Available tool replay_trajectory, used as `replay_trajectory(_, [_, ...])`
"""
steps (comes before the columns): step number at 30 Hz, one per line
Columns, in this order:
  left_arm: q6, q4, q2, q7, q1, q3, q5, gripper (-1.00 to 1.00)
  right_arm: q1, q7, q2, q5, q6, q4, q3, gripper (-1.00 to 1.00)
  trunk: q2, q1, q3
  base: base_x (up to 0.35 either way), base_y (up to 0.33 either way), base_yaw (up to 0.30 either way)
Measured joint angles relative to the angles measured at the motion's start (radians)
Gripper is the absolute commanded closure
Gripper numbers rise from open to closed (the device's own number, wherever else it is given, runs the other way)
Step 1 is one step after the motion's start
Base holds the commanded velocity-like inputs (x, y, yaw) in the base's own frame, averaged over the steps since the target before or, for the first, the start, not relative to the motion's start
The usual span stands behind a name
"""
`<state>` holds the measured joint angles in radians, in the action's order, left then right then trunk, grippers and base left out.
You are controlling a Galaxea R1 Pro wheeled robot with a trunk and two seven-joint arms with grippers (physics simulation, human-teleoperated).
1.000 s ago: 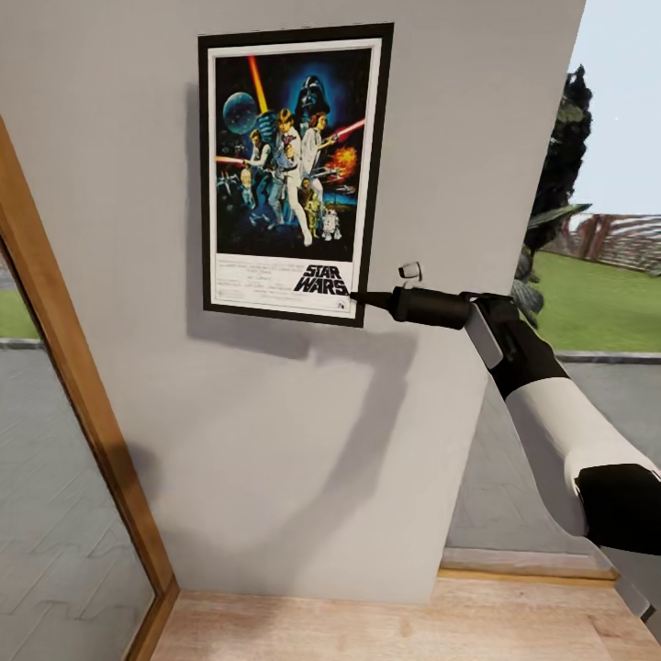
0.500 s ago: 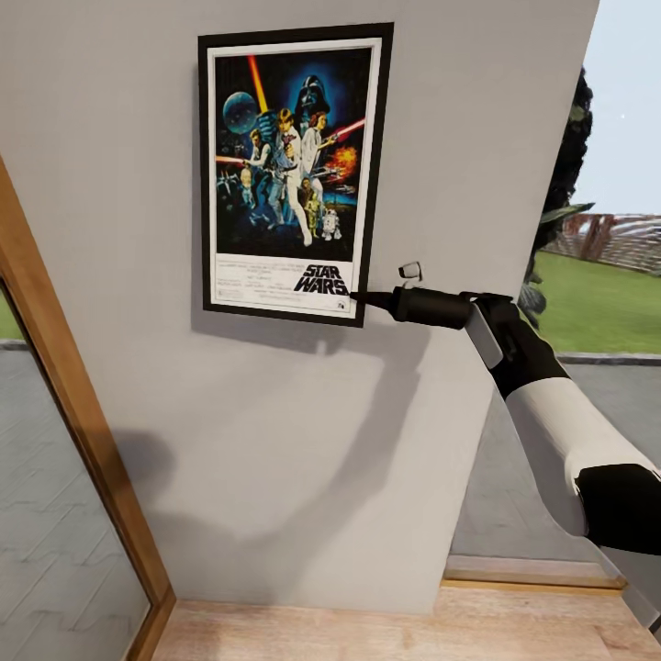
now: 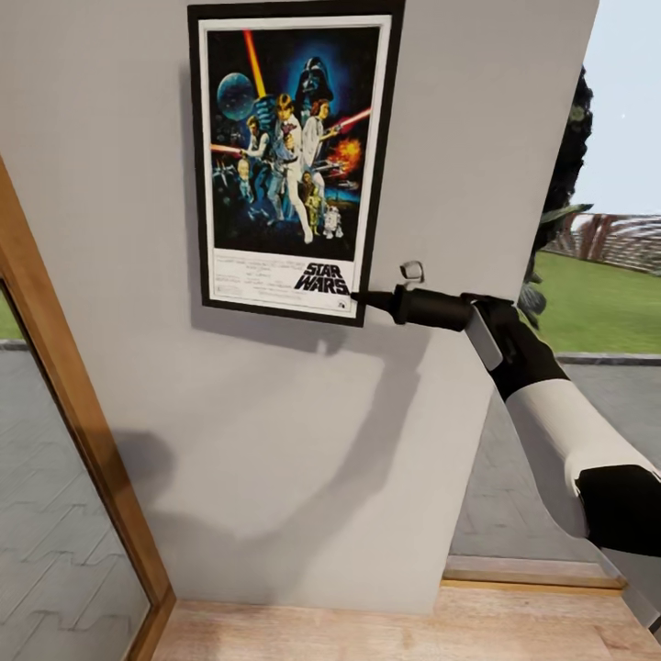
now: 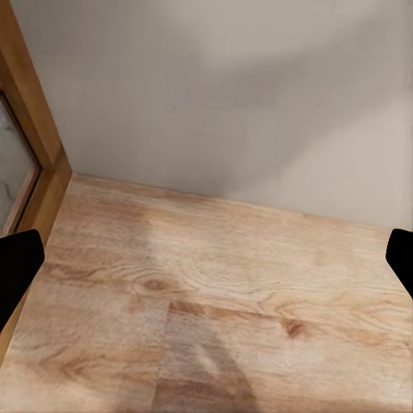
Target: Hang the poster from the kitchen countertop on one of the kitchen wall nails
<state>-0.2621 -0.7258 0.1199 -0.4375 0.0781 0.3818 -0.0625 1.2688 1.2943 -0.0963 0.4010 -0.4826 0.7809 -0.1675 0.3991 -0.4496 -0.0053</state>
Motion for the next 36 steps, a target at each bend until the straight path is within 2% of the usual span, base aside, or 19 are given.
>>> replay_trajectory(14, [0.0,0.0,0.0,0.0,0.0,0.0,0.0,-1.0,-0.007,0.008,-0.009,-0.002,0.018,-0.001,-0.002,1.0,0.0,0.0,0.0,0.0,0.0,0.0])
replay_trajectory(29, [0.0,0.0,0.0,0.0,0.0,0.0,0.0,-1.0,-0.024,0.01,-0.011,-0.007,0.084,-0.052,-0.002,1.0,0.0,0.0,0.0,0.0,0.0,0.0])
replay_trajectory(36, [0.0,0.0,0.0,0.0,0.0,0.0,0.0,-1.0,-0.03,0.032,-0.011,-0.007,0.115,-0.061,-0.003,1.0,0.0,0.0,0.0,0.0,0.0,0.0])
